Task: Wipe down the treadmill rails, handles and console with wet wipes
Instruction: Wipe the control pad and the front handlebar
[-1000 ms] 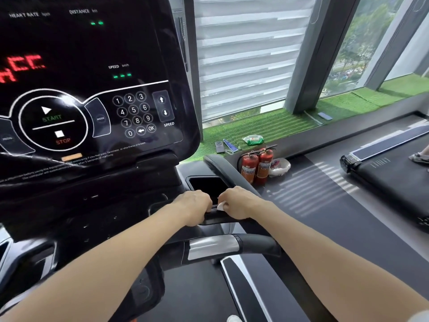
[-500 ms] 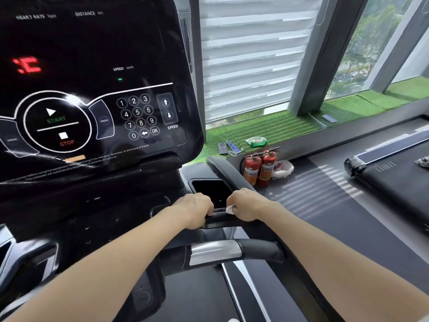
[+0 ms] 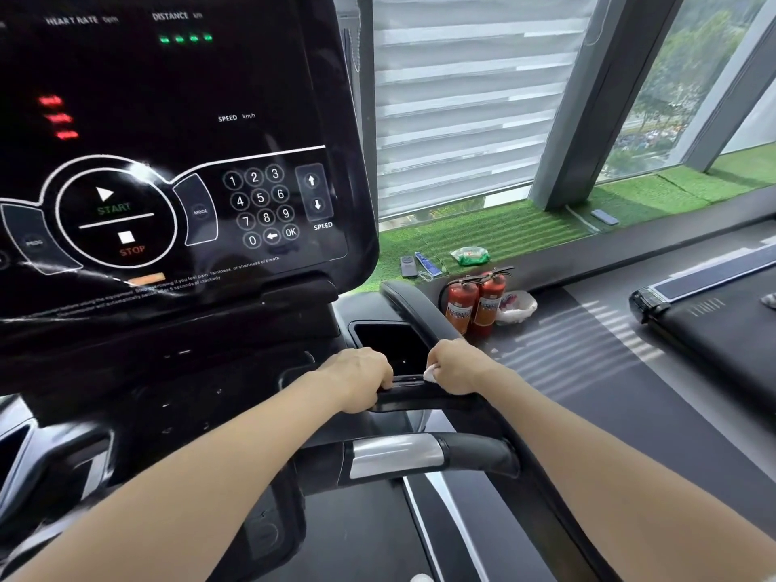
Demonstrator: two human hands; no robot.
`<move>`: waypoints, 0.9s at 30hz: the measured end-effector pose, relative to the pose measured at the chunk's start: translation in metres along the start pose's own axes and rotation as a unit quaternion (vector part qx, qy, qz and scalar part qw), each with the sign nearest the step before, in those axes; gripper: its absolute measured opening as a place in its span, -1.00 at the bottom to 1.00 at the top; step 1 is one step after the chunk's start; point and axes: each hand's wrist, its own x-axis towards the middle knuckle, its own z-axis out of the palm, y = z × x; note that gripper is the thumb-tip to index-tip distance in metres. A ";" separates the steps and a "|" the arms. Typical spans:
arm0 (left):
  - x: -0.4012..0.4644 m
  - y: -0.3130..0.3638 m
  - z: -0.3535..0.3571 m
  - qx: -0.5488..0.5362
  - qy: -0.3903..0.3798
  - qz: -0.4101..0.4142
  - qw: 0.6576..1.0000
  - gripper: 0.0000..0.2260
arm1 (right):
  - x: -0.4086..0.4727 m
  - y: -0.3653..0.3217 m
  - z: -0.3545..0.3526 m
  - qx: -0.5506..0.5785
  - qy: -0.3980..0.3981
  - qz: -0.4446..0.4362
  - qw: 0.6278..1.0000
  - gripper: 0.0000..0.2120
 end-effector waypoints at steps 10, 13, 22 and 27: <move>-0.001 0.000 -0.001 0.006 0.000 0.008 1.000 -0.67 | -0.003 0.004 -0.015 0.047 0.027 0.014 0.998 -0.72; -0.002 -0.001 -0.002 0.011 0.001 0.014 1.000 -0.67 | -0.006 0.006 -0.007 0.009 0.003 0.047 0.999 -0.71; -0.014 -0.019 -0.005 -0.017 0.049 -0.002 0.999 -0.71 | -0.006 -0.021 0.003 0.052 0.017 0.010 0.998 -0.73; -0.022 -0.023 -0.008 -0.014 0.066 -0.002 0.998 -0.70 | -0.006 -0.035 0.008 0.072 0.026 -0.017 0.997 -0.76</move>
